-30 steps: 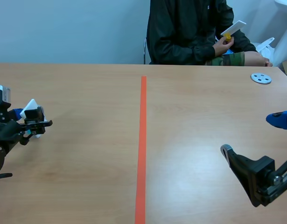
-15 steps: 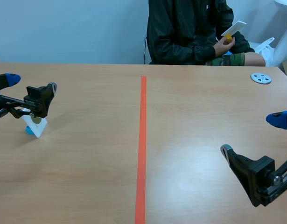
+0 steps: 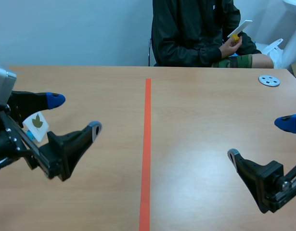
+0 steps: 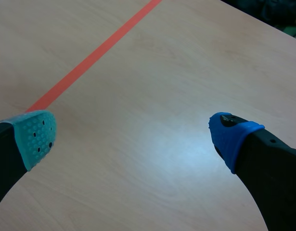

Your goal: Sort the leaf by its shape. The table is split by an orange tape line. A compound leaf with several leaflets goes to the left side, a simple leaf with one blade goes to the right side. Return to the home posture when a red brick is placed on the table.

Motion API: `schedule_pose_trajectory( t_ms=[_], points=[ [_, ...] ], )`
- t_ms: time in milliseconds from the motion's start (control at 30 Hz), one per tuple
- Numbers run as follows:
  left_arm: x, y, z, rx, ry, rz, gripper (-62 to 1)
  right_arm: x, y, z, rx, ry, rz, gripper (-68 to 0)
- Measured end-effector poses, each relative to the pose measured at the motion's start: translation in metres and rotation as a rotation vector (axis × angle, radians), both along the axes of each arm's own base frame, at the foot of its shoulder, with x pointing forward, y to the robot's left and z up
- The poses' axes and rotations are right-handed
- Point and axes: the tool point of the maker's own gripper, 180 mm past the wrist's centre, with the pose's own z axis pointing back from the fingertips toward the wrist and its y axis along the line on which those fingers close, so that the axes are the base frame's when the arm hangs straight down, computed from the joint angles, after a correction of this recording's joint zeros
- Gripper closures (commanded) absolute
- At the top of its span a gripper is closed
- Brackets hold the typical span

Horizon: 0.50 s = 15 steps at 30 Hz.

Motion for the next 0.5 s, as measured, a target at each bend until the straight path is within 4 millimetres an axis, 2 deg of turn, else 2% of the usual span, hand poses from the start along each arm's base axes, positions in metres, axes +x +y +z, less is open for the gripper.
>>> schedule_pose_trajectory(
  t_ms=[133, 267, 367, 500],
  points=[
    [-0.027, -0.014, -0.014, 0.023, 0.072, -0.029, -62.3, 0.000, 0.000, 0.000, 0.000, 0.000, 0.000, -67.9],
    [-0.046, -0.021, -0.028, 0.006, 0.145, -0.017, -62.3, 0.000, 0.000, 0.000, 0.000, 0.000, 0.000, -67.9],
    [-0.053, -0.025, -0.032, -0.019, 0.176, -0.003, -62.3, 0.000, 0.000, 0.000, 0.000, 0.000, 0.000, -67.9],
    [-0.050, -0.028, -0.033, -0.008, 0.162, 0.012, -62.3, 0.000, 0.000, 0.000, 0.000, 0.000, 0.000, -67.9]
  ],
)
